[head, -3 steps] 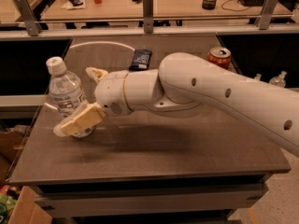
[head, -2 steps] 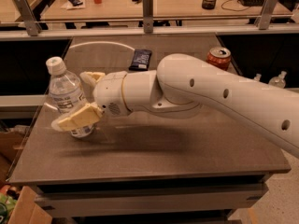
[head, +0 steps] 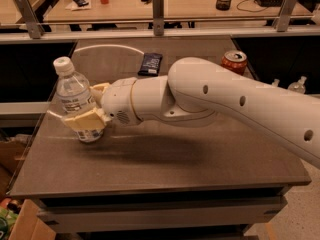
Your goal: Knock blue plastic bottle over
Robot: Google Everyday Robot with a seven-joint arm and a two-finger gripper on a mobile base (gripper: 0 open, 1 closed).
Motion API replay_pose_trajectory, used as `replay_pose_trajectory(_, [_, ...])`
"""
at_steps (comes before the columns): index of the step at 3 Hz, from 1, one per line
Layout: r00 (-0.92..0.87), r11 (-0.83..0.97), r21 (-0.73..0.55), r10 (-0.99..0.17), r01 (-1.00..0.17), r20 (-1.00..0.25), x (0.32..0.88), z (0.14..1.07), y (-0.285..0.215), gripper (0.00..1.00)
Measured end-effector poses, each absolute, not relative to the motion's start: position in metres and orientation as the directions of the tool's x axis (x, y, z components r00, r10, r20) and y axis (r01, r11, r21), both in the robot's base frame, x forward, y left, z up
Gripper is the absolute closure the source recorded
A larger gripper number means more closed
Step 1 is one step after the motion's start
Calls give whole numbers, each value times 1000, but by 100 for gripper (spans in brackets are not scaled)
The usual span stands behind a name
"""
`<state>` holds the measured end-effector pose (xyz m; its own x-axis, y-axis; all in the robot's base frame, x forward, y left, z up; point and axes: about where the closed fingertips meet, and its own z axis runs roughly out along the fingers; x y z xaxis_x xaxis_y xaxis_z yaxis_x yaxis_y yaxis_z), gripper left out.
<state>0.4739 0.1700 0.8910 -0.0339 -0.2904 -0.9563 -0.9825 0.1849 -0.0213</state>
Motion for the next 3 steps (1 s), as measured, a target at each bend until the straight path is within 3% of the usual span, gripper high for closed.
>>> replay_pose_trajectory(1, [47,184,-110,-317,-977,-947,474,906,159,89])
replay_pose_trajectory(2, [244,142,-317,-378,-938,-893,475,938,146,100])
replay_pose_trajectory(3, [462,17,-525,-452,-851,-763,472,960,135,100])
